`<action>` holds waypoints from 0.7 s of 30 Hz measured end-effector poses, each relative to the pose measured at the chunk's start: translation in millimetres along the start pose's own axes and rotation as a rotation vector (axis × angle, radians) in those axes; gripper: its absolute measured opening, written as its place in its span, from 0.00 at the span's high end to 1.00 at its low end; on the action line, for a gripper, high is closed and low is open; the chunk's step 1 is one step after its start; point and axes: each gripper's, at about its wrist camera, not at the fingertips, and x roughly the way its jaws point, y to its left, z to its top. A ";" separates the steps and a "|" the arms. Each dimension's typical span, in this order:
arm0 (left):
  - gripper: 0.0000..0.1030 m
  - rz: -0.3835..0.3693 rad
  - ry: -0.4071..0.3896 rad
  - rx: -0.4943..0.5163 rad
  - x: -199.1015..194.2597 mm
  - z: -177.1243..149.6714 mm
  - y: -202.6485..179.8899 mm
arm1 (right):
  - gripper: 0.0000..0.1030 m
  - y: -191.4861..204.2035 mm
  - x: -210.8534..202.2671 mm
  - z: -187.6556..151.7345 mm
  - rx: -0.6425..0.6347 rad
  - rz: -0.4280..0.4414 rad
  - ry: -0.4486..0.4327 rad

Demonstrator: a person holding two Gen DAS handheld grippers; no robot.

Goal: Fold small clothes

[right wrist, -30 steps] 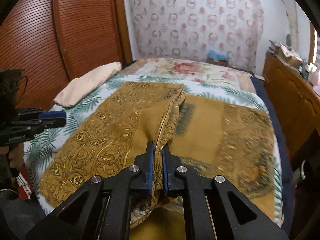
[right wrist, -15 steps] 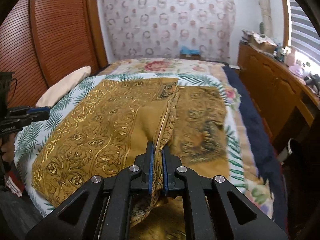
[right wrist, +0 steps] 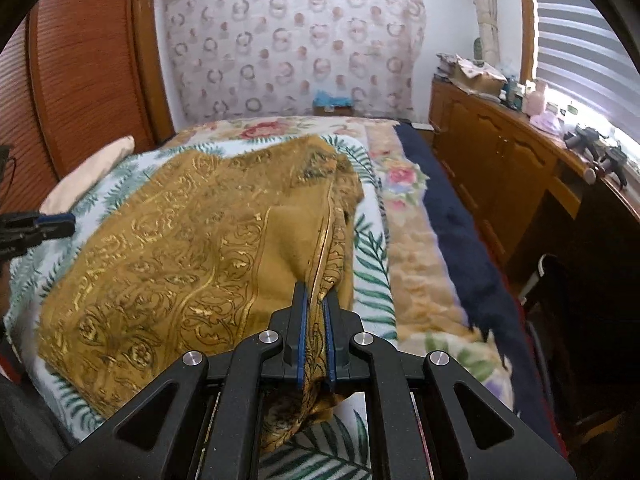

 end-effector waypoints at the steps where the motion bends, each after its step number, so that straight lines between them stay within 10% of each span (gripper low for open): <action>1: 0.81 -0.001 0.003 0.000 1.2 -0.1 -0.6 | 0.95 1.4 2.3 -2.6 0.003 0.000 0.005; 11: 0.81 -0.011 0.003 0.011 0.4 -0.7 -9.8 | 0.95 -4.3 9.1 -7.0 0.039 0.006 0.010; 21: 0.81 0.002 0.113 0.009 26.3 -20.2 -11.1 | 0.55 -4.8 10.9 -12.3 0.024 -0.067 0.029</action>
